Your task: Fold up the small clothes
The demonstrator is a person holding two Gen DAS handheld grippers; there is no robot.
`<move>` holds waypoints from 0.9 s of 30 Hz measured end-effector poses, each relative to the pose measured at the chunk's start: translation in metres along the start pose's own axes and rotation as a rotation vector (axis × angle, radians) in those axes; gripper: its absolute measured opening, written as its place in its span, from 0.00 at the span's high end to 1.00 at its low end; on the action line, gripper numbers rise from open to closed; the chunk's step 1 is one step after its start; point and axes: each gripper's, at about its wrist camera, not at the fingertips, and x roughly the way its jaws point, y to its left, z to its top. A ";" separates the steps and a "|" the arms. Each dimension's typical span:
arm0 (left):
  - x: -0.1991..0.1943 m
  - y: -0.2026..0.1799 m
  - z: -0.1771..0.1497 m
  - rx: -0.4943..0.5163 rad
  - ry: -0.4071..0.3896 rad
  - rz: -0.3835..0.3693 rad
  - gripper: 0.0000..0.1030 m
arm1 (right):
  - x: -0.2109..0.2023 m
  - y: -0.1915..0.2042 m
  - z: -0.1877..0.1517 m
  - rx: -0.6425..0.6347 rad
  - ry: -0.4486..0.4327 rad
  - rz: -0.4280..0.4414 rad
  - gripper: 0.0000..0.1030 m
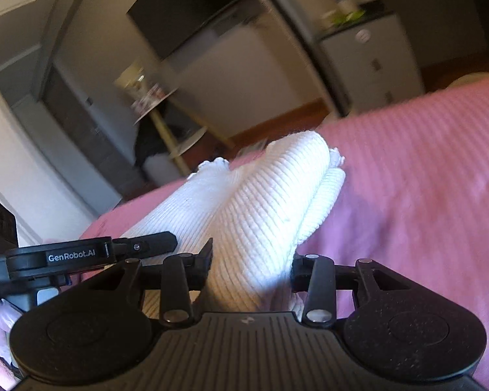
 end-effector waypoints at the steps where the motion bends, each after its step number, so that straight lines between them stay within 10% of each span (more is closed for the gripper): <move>1: -0.001 0.007 -0.008 -0.005 0.009 0.040 0.65 | 0.006 0.007 -0.009 -0.014 0.012 -0.009 0.60; 4: -0.004 0.024 -0.030 -0.025 0.052 0.155 0.50 | 0.003 0.007 -0.029 0.077 0.043 -0.074 0.45; 10: -0.069 0.024 -0.064 -0.011 -0.030 0.123 0.35 | -0.081 -0.011 -0.054 0.341 -0.076 -0.064 0.34; 17: -0.082 0.027 -0.115 -0.051 0.006 0.125 0.34 | -0.084 -0.001 -0.096 0.515 0.000 0.069 0.34; 27: -0.070 0.003 -0.130 0.167 0.023 0.219 0.34 | -0.052 0.019 -0.099 0.535 -0.054 0.077 0.46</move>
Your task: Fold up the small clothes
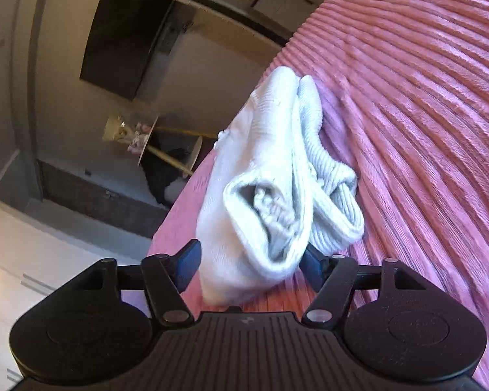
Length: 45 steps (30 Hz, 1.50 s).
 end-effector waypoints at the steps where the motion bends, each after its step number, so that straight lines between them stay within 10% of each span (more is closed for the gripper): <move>1: 0.006 -0.002 0.002 0.008 0.006 0.012 0.35 | 0.003 -0.002 0.002 0.008 -0.011 -0.011 0.56; 4: 0.015 0.000 0.007 -0.036 0.016 0.020 0.46 | 0.003 -0.012 0.007 0.020 -0.050 -0.044 0.80; 10: 0.006 0.007 0.014 -0.161 -0.010 -0.073 0.73 | -0.016 0.021 0.013 -0.273 -0.207 -0.101 0.83; 17: 0.018 0.019 0.002 -0.251 0.069 -0.100 0.76 | 0.006 -0.022 0.016 -0.216 -0.081 -0.151 0.81; 23: -0.017 0.027 0.010 -0.192 0.008 -0.066 0.62 | -0.023 -0.003 0.031 -0.234 -0.108 -0.206 0.56; 28: -0.046 0.042 0.031 -0.205 -0.102 -0.049 0.57 | -0.039 0.031 0.038 -0.374 -0.249 -0.237 0.56; 38: 0.011 -0.011 0.094 -0.059 -0.162 -0.047 0.36 | 0.028 0.058 0.024 -0.650 -0.202 -0.317 0.73; 41: 0.042 -0.011 0.107 -0.048 -0.122 0.005 0.35 | 0.043 0.041 0.017 -0.756 -0.196 -0.434 0.77; 45: 0.084 0.020 0.117 -0.206 -0.003 -0.054 0.31 | 0.038 0.025 0.021 -0.700 -0.222 -0.372 0.76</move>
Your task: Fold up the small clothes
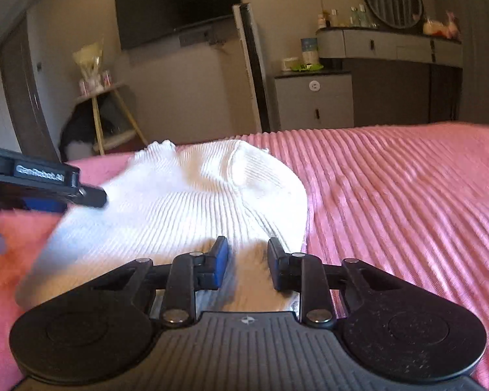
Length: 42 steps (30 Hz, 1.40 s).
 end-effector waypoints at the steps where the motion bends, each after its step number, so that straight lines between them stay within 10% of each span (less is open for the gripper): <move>1: 0.010 0.010 0.004 -0.072 0.039 -0.058 0.31 | -0.002 0.000 -0.001 0.016 -0.008 0.008 0.73; 6: 0.049 0.030 0.015 -0.264 0.148 -0.211 0.34 | 0.000 0.001 0.000 0.019 -0.034 0.029 0.70; 11: 0.053 -0.010 0.014 0.010 0.073 -0.019 0.48 | 0.007 0.001 0.000 -0.001 -0.017 0.011 0.70; 16: 0.048 -0.049 -0.010 0.282 -0.047 0.220 0.21 | 0.012 -0.001 -0.006 -0.015 -0.027 0.008 0.69; 21: 0.002 -0.061 -0.023 0.357 -0.111 0.231 0.22 | -0.002 -0.004 -0.005 0.022 -0.047 0.018 0.66; 28: -0.055 -0.047 -0.055 0.294 -0.091 0.147 0.20 | -0.021 0.012 -0.006 -0.036 -0.061 0.005 0.62; 42: -0.048 -0.047 -0.062 0.270 -0.003 0.195 0.14 | -0.028 0.027 -0.016 -0.177 -0.018 -0.082 0.57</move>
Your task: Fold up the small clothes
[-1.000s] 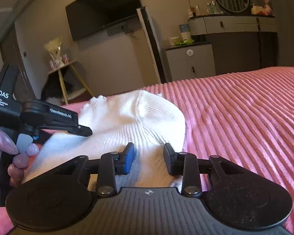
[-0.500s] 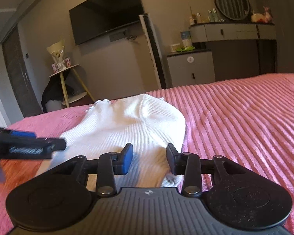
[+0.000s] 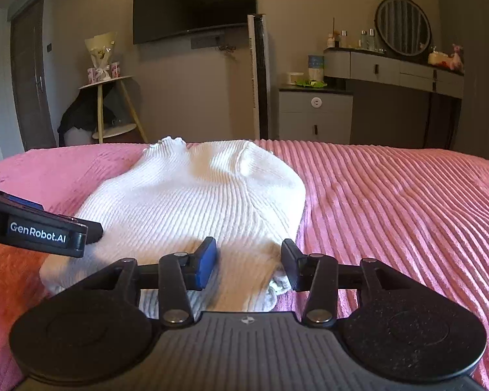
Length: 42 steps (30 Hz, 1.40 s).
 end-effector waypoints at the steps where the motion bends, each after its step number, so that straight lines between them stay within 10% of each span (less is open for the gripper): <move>1: -0.002 0.001 0.001 -0.003 0.006 -0.003 0.14 | -0.003 0.000 0.001 0.000 -0.003 0.000 0.57; 25: -0.026 0.010 -0.019 -0.087 0.085 -0.019 0.09 | -0.017 0.007 -0.017 -0.034 0.065 -0.012 0.45; 42: -0.081 0.008 -0.035 -0.133 0.074 -0.032 0.05 | -0.082 0.009 -0.017 -0.021 0.233 0.033 0.04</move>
